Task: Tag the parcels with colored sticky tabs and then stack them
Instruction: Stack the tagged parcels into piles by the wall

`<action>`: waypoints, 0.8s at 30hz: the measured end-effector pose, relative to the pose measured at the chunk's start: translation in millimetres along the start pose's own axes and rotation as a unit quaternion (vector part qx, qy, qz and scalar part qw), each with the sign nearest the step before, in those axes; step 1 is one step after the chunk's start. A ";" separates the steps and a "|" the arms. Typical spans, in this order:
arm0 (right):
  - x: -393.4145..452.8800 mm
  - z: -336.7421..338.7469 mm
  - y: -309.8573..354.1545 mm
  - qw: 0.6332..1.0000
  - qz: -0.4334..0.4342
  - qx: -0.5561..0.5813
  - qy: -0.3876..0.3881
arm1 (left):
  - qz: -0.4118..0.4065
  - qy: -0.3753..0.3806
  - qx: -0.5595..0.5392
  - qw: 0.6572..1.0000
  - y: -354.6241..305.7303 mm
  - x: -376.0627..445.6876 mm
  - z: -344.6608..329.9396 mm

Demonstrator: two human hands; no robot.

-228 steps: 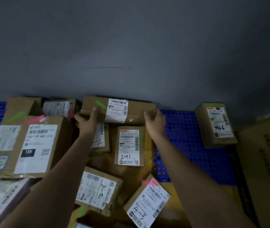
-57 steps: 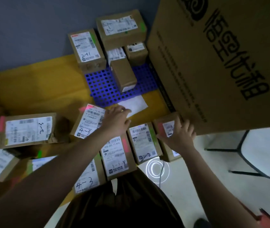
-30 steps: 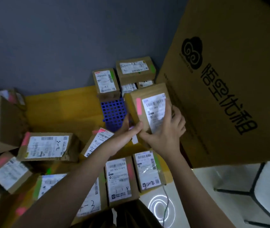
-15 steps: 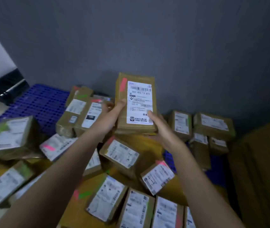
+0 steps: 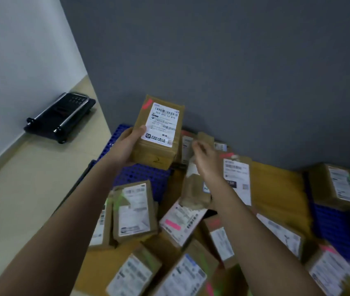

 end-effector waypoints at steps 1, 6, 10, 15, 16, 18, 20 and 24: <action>6.1 -8.8 -1.5 0.998 0.022 -0.047 -0.041 | 0.011 -0.015 -0.004 1.000 5.8 12.5 17.7; 47.7 -40.2 -12.5 0.959 0.095 -0.238 -0.119 | 0.088 -0.079 -0.006 0.993 57.1 79.0 76.4; 74.8 -57.6 -8.8 0.922 0.120 -0.348 -0.123 | 0.097 -0.071 0.010 0.993 90.7 119.6 91.5; 96.6 -81.7 -4.6 0.873 0.166 -0.451 -0.089 | 0.026 -0.130 0.118 0.984 110.4 149.4 93.4; 97.5 -85.2 -2.8 0.858 0.176 -0.476 -0.079 | -0.003 -0.159 0.165 0.973 109.8 150.8 91.5; 101.7 -90.7 -3.7 0.827 0.177 -0.533 -0.031 | -0.074 -0.171 0.254 0.949 103.4 149.3 81.2; 108.8 -92.1 -9.7 0.787 0.141 -0.600 0.031 | -0.108 -0.104 0.372 0.916 97.7 145.7 63.0; 119.1 -71.3 -25.2 0.682 0.046 -0.727 0.061 | -0.031 -0.027 0.535 0.844 99.5 146.9 35.9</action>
Point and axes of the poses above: each hand's wrist, its own x-axis towards the middle knuckle, its own z-axis out of the back of the hand, y = z × x, the point moved 2 cm from there along x, towards the middle knuckle, and after that the axes turned 5 degrees about -z, right-handed, at the moved point
